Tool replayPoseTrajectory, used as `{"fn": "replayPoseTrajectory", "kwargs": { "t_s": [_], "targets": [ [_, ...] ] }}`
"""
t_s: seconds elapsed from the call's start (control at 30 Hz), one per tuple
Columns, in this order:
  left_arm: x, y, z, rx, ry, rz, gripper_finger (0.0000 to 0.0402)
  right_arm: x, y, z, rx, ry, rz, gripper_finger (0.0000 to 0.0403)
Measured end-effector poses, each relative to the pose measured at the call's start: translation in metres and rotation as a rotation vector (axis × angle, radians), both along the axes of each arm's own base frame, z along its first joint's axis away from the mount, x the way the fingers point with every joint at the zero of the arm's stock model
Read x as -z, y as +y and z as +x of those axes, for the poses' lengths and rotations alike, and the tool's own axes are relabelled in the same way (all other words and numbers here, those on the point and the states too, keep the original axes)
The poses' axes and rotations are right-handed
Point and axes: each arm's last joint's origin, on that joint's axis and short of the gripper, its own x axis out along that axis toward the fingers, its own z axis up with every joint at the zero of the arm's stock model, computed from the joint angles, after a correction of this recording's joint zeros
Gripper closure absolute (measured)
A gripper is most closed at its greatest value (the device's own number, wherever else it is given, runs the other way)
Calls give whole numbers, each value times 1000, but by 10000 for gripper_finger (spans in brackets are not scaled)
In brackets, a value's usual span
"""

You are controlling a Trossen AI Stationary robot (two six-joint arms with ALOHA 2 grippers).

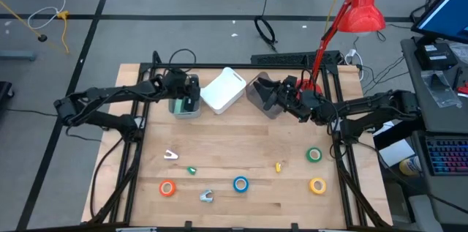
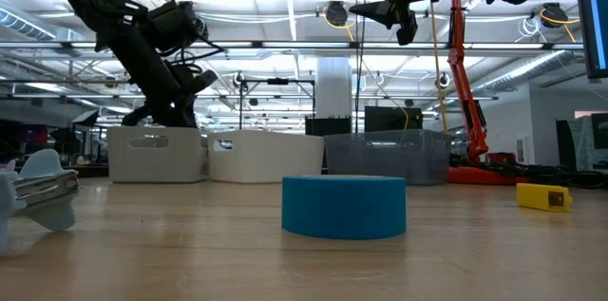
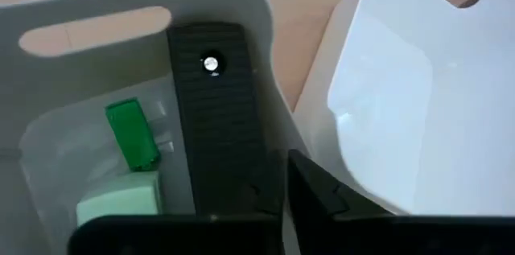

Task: Pick and place Stapler, Stapler remover, tape
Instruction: Put the small green stapler into the gray bin

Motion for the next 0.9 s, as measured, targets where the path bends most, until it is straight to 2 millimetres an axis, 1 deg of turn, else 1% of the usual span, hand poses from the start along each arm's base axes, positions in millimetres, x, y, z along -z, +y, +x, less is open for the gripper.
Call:
{"fn": "replayPoseTrajectory", "kwargs": {
  "t_s": [0.13, 0.2, 0.23, 0.3, 0.4, 0.5, 0.6, 0.67, 0.77, 0.9],
  "targets": [
    [0, -1, 1, 30, -25, -32, 333, 0, 0, 0, 0, 0, 0, 193],
    [-3, -6, 1, 88, -99, -140, 303, 0, 0, 0, 0, 0, 0, 193],
    [-5, -10, 2, 145, -142, -207, 290, 0, 0, 0, 0, 0, 0, 193],
    [-9, -25, 6, 312, -202, -321, 265, 0, 0, 0, 0, 4, -6, 193],
    [-15, -52, 9, 483, -208, -407, 244, 0, 0, 0, 1, 6, -8, 193],
    [-20, -79, 4, 566, -138, -428, 243, 0, 0, 0, 1, 8, -9, 193],
    [-25, -97, -4, 539, -65, -371, 252, 1, 0, 0, 1, 29, -19, 193],
    [-28, -103, -9, 500, -45, -320, 261, 2, 0, 0, -1, 40, -19, 193],
    [-37, -108, -14, 455, -77, -249, 274, 4, 0, 1, -3, 47, -6, 193],
    [-41, -115, -20, 466, -76, -239, 290, 3, 0, 1, -5, 38, 1, 193]
  ]
}}
